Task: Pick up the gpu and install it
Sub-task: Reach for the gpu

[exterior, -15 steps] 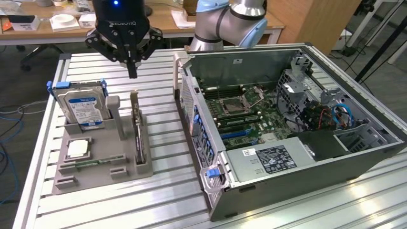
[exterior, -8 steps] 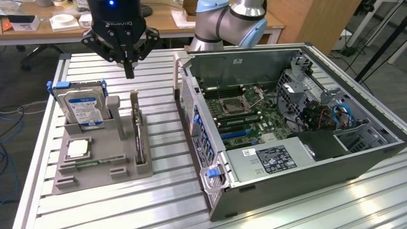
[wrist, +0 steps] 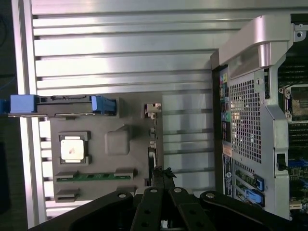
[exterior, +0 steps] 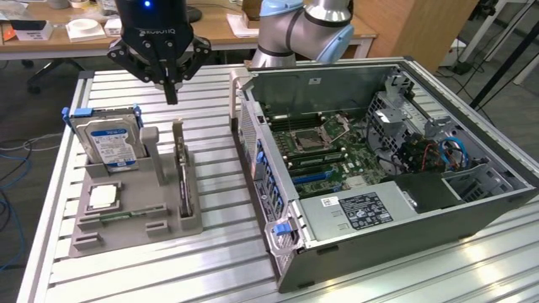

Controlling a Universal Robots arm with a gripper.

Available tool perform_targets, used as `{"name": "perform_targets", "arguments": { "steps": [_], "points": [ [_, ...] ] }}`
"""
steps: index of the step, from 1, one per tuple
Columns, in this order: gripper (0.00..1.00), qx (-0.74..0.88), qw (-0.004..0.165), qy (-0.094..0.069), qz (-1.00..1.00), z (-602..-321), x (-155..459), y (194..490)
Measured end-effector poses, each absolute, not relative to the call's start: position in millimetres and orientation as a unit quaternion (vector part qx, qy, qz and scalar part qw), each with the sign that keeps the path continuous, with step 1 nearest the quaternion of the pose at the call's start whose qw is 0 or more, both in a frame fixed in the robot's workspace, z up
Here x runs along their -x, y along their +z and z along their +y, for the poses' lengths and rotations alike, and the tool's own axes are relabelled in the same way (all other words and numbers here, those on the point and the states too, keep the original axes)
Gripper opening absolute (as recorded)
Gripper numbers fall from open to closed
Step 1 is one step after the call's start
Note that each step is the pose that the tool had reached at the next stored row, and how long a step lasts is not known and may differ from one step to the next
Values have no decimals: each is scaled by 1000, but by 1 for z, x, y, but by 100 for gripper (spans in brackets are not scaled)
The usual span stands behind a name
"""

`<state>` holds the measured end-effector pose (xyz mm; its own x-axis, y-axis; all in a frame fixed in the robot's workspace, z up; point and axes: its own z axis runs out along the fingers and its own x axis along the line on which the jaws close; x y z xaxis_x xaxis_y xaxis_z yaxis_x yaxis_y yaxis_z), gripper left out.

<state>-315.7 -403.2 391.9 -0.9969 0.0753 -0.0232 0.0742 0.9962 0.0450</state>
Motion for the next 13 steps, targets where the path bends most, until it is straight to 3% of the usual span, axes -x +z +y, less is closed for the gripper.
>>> {"name": "perform_targets", "arguments": {
  "steps": [13],
  "points": [
    [11,-37,12,22,999,-409,317,392]
  ]
}}
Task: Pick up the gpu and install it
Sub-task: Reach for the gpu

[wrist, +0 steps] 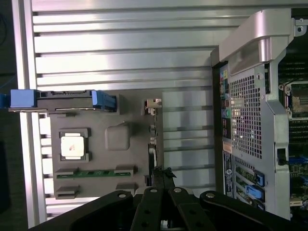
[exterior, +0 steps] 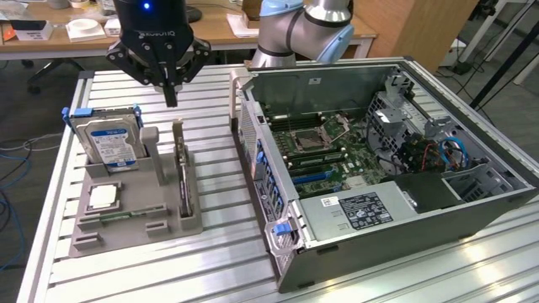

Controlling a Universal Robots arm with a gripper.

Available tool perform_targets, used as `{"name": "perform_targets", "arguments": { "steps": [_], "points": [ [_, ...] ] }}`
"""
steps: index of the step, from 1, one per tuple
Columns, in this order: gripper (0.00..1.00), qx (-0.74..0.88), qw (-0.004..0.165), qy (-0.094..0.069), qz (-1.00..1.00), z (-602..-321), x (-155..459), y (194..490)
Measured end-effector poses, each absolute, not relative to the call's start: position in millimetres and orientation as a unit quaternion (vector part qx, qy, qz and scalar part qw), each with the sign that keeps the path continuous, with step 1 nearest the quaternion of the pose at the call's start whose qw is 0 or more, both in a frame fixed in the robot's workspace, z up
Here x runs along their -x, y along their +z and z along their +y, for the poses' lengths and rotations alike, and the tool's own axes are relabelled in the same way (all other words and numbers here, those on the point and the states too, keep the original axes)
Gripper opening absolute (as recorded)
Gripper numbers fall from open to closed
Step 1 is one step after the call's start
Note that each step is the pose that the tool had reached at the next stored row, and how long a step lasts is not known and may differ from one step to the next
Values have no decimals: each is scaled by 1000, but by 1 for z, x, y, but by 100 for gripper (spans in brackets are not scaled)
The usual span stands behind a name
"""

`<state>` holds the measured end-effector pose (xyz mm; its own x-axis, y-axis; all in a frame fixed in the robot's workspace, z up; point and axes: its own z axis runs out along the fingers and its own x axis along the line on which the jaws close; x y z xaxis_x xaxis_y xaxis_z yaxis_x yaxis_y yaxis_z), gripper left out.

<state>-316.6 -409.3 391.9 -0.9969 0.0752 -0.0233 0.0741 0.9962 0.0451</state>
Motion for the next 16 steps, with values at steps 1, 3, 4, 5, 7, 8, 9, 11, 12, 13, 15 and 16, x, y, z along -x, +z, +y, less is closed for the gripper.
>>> {"name": "perform_targets", "arguments": {
  "steps": [1,3,4,5,7,8,9,11,12,13,15,16],
  "points": [
    [11,-37,12,22,999,-410,317,392],
    [11,-37,12,22,999,-411,317,392],
    [11,-37,12,22,999,-411,317,392],
    [11,-37,12,22,999,-412,317,392],
    [11,-37,12,22,999,-413,317,392],
    [11,-37,12,22,999,-413,317,392],
    [11,-37,12,22,999,-414,318,392],
    [11,-37,12,22,999,-415,318,392],
    [11,-37,12,22,999,-415,318,392],
    [11,-37,12,22,999,-415,318,392],
    [11,-37,13,22,999,-416,318,392],
    [11,-37,12,22,999,-417,318,392]
  ]
}}
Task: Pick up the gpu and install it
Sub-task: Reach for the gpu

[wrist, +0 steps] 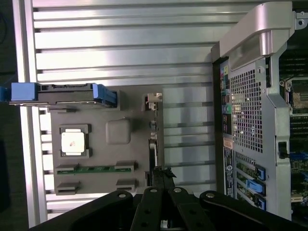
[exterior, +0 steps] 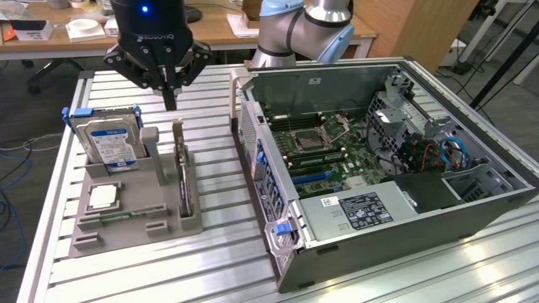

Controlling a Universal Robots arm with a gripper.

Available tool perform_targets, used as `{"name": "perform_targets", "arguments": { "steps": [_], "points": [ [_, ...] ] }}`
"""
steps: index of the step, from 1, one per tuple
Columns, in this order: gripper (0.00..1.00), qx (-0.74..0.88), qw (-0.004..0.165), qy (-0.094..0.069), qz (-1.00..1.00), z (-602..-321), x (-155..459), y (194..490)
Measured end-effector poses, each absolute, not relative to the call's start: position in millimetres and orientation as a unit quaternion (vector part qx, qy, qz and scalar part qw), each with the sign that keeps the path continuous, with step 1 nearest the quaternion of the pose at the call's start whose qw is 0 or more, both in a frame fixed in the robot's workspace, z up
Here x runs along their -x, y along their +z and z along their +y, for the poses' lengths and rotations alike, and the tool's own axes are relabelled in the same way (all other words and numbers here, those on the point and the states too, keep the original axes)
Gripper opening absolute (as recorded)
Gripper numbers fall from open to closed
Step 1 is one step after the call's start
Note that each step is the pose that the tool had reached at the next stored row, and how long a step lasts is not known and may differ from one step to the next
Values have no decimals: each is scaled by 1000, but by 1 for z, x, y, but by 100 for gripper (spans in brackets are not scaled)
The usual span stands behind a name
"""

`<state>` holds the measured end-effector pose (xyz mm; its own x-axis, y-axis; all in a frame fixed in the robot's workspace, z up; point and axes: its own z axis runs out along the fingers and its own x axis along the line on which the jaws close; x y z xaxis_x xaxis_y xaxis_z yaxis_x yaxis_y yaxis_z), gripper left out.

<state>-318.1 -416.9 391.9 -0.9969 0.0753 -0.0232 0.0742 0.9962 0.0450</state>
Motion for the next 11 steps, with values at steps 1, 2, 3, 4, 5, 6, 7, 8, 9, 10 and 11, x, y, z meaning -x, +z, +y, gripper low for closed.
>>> {"name": "perform_targets", "arguments": {
  "steps": [1,2,3,4,5,6,7,8,9,10,11],
  "points": [
    [11,-37,12,22,999,-417,318,392],
    [11,-37,12,22,999,-418,318,392],
    [11,-37,12,22,999,-418,318,392],
    [11,-37,12,22,999,-419,319,392],
    [11,-37,12,22,999,-419,319,392],
    [11,-37,12,22,999,-420,319,392],
    [11,-37,12,22,999,-420,319,392],
    [11,-37,12,22,999,-421,319,392],
    [11,-37,13,22,999,-421,319,392],
    [11,-37,13,22,999,-422,319,392],
    [11,-37,12,22,999,-422,319,392]
  ]
}}
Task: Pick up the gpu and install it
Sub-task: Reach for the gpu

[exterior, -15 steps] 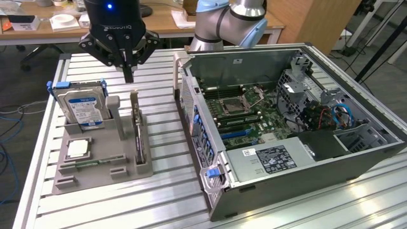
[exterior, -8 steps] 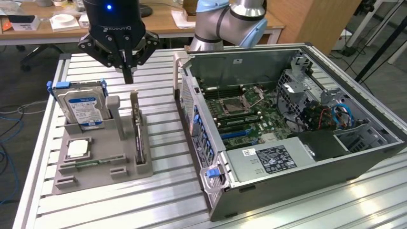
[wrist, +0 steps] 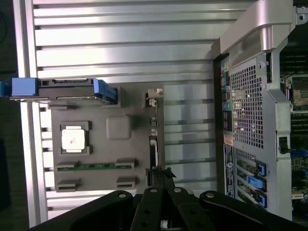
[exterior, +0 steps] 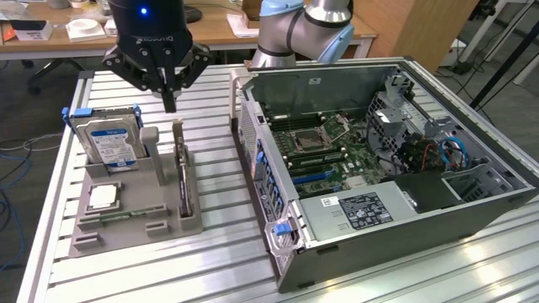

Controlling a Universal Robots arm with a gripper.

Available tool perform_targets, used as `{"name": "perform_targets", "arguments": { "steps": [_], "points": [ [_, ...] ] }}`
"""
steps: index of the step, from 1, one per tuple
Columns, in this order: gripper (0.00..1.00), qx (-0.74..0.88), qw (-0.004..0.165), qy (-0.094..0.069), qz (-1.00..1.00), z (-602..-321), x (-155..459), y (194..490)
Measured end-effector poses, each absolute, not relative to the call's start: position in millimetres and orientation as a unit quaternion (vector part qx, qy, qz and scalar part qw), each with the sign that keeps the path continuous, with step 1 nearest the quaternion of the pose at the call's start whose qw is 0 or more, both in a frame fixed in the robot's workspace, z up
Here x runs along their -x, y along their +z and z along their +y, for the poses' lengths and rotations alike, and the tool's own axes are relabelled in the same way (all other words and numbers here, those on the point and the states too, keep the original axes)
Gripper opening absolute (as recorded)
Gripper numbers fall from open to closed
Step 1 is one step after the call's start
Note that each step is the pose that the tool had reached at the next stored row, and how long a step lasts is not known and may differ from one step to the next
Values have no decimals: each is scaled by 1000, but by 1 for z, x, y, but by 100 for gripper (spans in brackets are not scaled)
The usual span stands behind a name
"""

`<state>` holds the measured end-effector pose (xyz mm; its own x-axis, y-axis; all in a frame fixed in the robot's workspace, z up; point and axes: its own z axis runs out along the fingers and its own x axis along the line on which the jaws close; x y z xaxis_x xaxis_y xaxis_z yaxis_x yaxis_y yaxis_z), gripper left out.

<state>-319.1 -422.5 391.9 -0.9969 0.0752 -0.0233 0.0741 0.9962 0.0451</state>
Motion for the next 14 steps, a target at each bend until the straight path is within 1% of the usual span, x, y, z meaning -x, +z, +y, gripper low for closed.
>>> {"name": "perform_targets", "arguments": {
  "steps": [14],
  "points": [
    [11,-37,12,22,999,-432,319,392]
  ]
}}
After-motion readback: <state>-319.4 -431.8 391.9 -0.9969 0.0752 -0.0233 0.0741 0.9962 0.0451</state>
